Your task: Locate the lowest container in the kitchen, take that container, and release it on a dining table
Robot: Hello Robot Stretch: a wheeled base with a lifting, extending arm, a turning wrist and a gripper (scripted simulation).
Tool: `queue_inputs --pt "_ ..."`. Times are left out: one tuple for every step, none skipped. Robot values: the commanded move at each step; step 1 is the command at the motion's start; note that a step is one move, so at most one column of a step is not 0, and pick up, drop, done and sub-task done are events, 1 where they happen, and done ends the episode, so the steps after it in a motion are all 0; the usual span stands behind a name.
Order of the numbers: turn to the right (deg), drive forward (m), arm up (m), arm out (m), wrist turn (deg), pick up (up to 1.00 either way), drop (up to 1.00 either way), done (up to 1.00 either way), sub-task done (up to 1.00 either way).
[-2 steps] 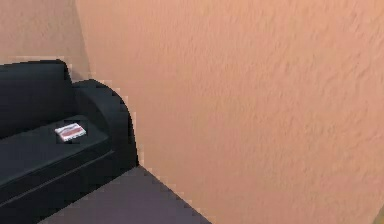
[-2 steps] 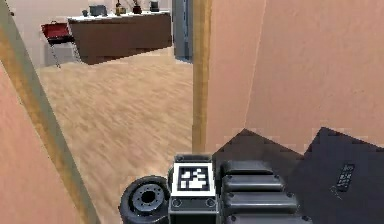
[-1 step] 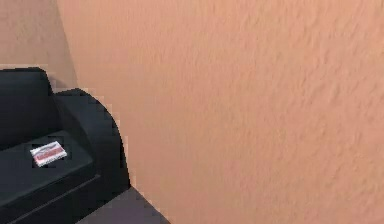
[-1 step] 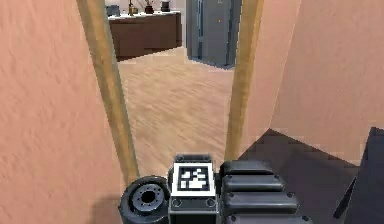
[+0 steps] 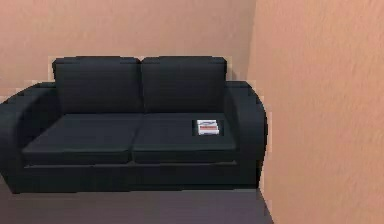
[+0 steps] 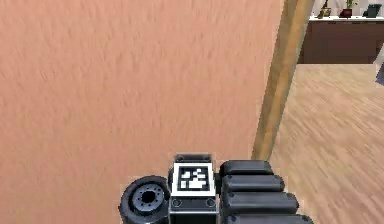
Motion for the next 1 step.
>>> queue_inputs --pt "-42.0 0.0 0.0 0.0 0.0 0.0 0.0 0.0 0.0"
